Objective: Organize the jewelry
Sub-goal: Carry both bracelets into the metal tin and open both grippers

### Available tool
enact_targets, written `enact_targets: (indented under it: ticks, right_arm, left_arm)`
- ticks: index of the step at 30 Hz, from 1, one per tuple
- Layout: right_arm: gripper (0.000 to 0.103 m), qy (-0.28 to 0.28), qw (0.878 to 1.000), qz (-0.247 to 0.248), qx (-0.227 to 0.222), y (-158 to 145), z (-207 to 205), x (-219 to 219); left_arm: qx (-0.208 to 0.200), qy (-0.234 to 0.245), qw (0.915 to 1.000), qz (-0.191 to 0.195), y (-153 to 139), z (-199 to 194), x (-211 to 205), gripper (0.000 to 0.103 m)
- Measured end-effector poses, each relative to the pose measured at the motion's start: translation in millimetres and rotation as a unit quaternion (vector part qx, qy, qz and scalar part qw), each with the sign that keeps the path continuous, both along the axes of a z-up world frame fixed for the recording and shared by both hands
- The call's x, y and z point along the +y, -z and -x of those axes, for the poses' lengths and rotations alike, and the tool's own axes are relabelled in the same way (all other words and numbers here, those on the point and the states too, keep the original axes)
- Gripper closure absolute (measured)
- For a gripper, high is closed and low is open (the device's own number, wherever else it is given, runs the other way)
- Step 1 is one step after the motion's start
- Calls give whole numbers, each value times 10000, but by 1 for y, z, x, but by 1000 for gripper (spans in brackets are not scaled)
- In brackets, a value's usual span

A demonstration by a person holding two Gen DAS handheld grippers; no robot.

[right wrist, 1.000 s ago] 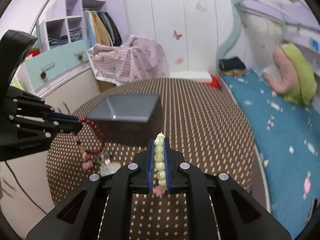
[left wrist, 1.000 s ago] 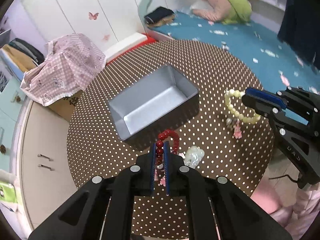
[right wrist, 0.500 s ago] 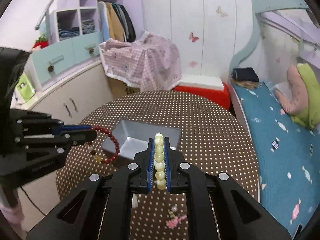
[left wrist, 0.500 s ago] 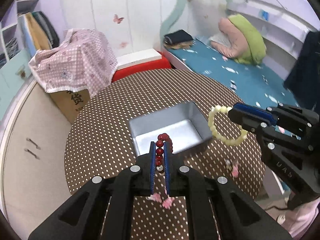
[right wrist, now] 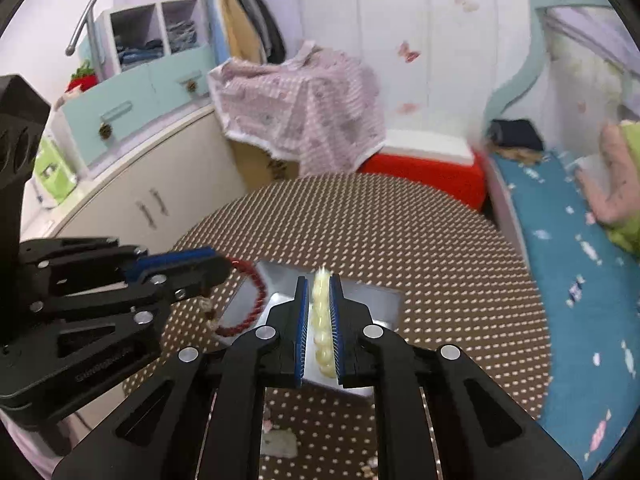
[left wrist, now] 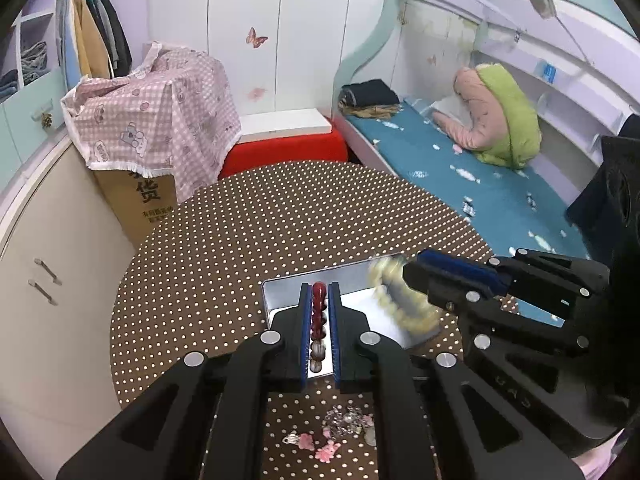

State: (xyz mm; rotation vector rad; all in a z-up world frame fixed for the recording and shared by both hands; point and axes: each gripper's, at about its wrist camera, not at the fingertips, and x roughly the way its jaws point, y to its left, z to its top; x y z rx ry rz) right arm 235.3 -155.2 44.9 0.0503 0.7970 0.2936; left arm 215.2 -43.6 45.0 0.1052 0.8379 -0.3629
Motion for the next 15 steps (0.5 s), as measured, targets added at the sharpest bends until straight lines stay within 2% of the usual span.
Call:
enact_targets:
  ticks: [1, 2, 3, 4, 6, 15]
  right_arm:
    - [84, 55, 10000, 58, 55, 4, 0, -1]
    - [77, 158, 9997, 150, 88, 7, 0, -2]
    - [50, 216, 9996, 188, 57, 9, 1, -3]
    - [30, 352, 9991, 253, -23, 9, 3, -6]
    - [27, 581, 9974, 400, -164, 10, 8, -12]
    - [27, 648, 9972, 331, -152, 10, 24, -26]
  left_arm:
    - [68, -9, 10000, -38, 3, -2, 0, 94]
    - [105, 1, 9999, -55, 5, -3, 0, 89]
    - [147, -2, 9999, -72, 9, -4, 1, 78]
    - [143, -111, 9998, -114, 11, -5, 4, 76]
    - [151, -279, 9993, -174, 16, -5, 9, 56]
    - [327, -241, 9988, -276, 32, 5, 11, 50]
